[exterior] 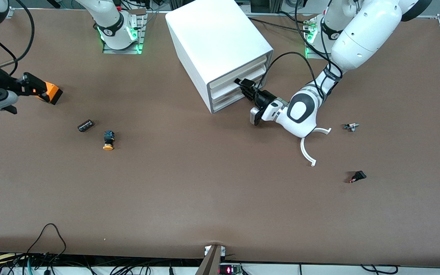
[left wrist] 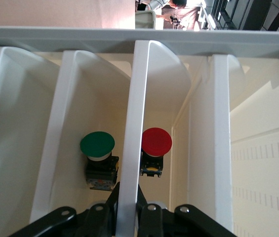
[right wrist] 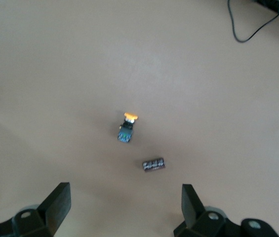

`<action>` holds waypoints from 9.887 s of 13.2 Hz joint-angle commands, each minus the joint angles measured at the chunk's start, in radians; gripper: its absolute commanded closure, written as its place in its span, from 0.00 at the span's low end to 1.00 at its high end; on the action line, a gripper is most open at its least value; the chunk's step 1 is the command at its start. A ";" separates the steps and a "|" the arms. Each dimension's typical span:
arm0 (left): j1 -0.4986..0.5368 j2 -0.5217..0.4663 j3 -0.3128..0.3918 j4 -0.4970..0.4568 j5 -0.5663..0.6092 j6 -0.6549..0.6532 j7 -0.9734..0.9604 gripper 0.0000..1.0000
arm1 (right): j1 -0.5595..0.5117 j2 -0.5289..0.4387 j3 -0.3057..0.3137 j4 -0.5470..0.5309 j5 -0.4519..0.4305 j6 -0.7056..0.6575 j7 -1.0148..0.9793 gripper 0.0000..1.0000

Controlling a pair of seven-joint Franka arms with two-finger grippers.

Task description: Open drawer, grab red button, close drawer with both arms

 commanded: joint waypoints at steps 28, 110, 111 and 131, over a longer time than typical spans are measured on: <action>0.090 -0.003 0.168 0.157 -0.021 -0.064 -0.361 0.00 | 0.583 0.358 0.016 0.322 0.116 0.040 0.595 0.01; -0.021 -0.347 -0.017 0.033 1.159 0.550 -1.918 0.00 | 0.172 0.409 -0.305 -0.208 0.229 0.500 -0.381 0.01; -0.024 -0.344 -0.017 0.004 1.172 0.592 -1.937 0.00 | 0.181 0.383 -0.303 -0.178 0.229 0.433 -0.349 0.01; -0.408 -0.308 -0.020 -0.030 1.180 0.627 -2.344 0.00 | 0.193 -0.091 -0.204 -0.069 0.025 -0.051 -0.108 0.00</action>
